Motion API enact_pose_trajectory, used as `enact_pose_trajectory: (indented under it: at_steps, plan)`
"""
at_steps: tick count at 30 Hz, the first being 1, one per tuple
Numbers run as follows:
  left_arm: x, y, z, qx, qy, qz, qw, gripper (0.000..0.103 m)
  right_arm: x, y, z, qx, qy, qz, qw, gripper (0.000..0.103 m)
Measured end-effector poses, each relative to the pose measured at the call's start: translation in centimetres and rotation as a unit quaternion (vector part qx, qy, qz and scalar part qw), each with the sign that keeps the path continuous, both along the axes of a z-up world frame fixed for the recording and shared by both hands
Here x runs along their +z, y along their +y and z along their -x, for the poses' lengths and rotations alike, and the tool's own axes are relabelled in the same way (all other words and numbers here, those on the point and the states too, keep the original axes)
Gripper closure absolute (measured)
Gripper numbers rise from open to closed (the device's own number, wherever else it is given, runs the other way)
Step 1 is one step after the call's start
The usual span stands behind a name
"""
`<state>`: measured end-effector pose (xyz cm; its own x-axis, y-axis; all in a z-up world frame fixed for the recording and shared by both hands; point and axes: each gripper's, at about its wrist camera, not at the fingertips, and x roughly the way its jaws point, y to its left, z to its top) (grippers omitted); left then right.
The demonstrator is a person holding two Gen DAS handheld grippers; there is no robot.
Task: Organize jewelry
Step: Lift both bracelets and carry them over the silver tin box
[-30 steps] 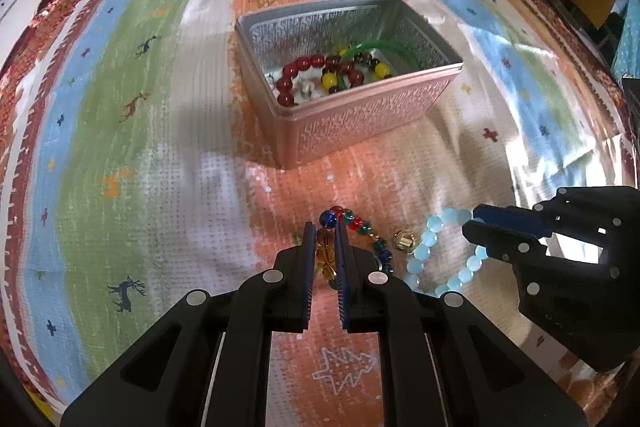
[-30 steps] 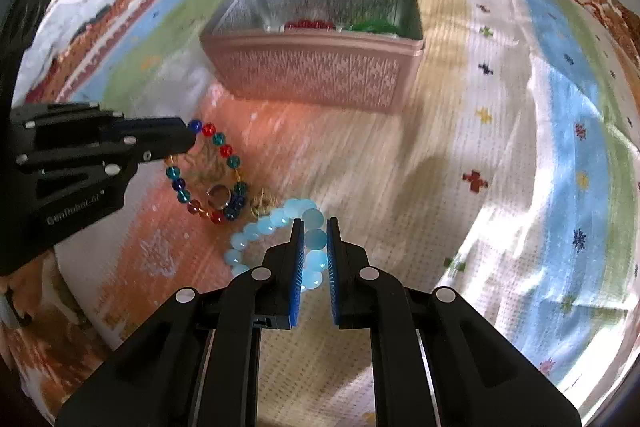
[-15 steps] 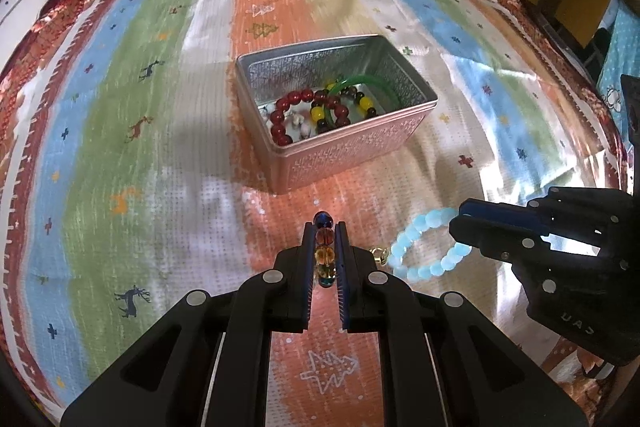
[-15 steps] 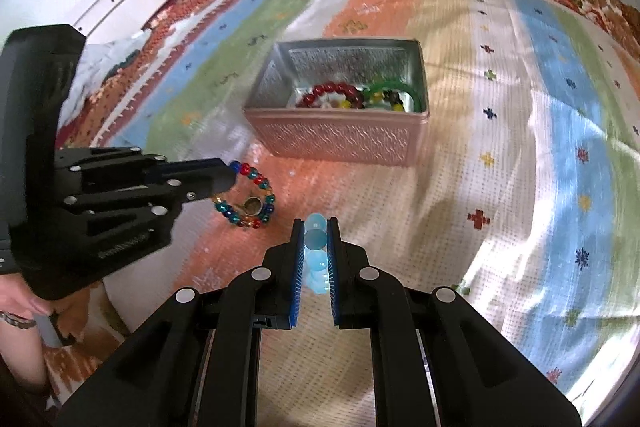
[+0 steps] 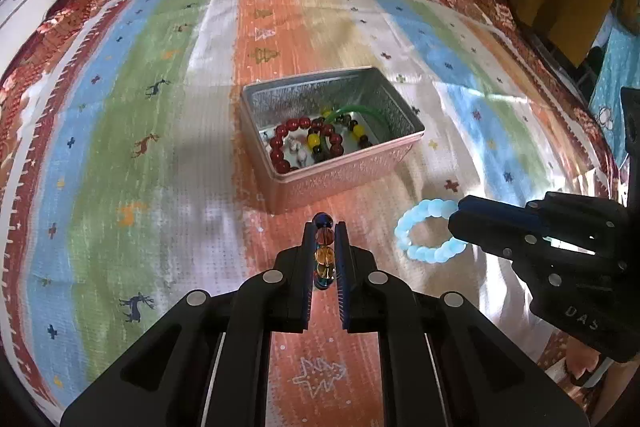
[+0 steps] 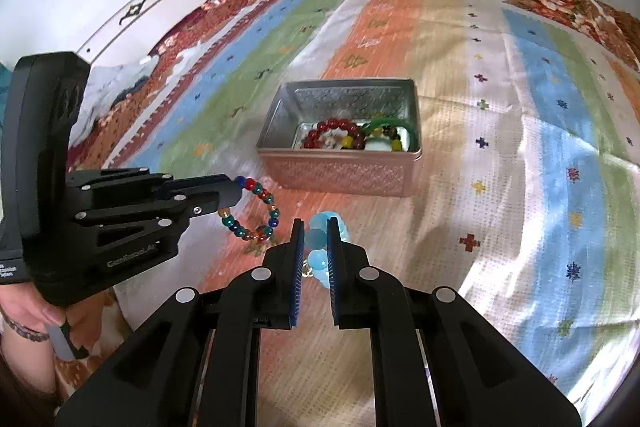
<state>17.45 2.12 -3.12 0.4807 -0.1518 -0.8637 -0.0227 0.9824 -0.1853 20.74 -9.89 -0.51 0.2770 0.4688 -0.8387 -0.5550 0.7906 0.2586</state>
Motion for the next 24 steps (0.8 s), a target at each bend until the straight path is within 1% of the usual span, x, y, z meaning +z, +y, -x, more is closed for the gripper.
enact_pose_trajectory:
  at_steps: [5,11,17,18,21,24]
  plan:
    - [0.8,0.0,0.2,0.000,-0.017,0.006,0.9998,0.094,0.6,-0.4,-0.3,-0.013,-0.010,-0.020,1.000,0.091]
    - [2.8,0.0,0.7,0.020,-0.070,0.005,0.9973,0.094,1.3,-0.5,-0.5,-0.025,-0.038,-0.020,0.999,0.091]
    - [3.5,-0.2,0.5,0.018,-0.089,0.004,0.9959,0.094,2.0,-0.4,-0.5,-0.034,-0.074,-0.018,0.996,0.091]
    - [3.6,-0.3,0.5,0.017,-0.093,-0.002,0.9955,0.094,2.1,-0.4,-0.5,-0.035,-0.082,-0.017,0.996,0.091]
    - [4.0,-1.1,0.4,0.008,-0.110,-0.038,0.9931,0.094,2.8,-0.3,-0.1,-0.039,-0.116,-0.013,0.992,0.091]
    - [4.5,-1.5,0.3,0.003,-0.129,-0.052,0.9903,0.094,3.2,-0.1,0.0,-0.040,-0.140,-0.010,0.989,0.091]
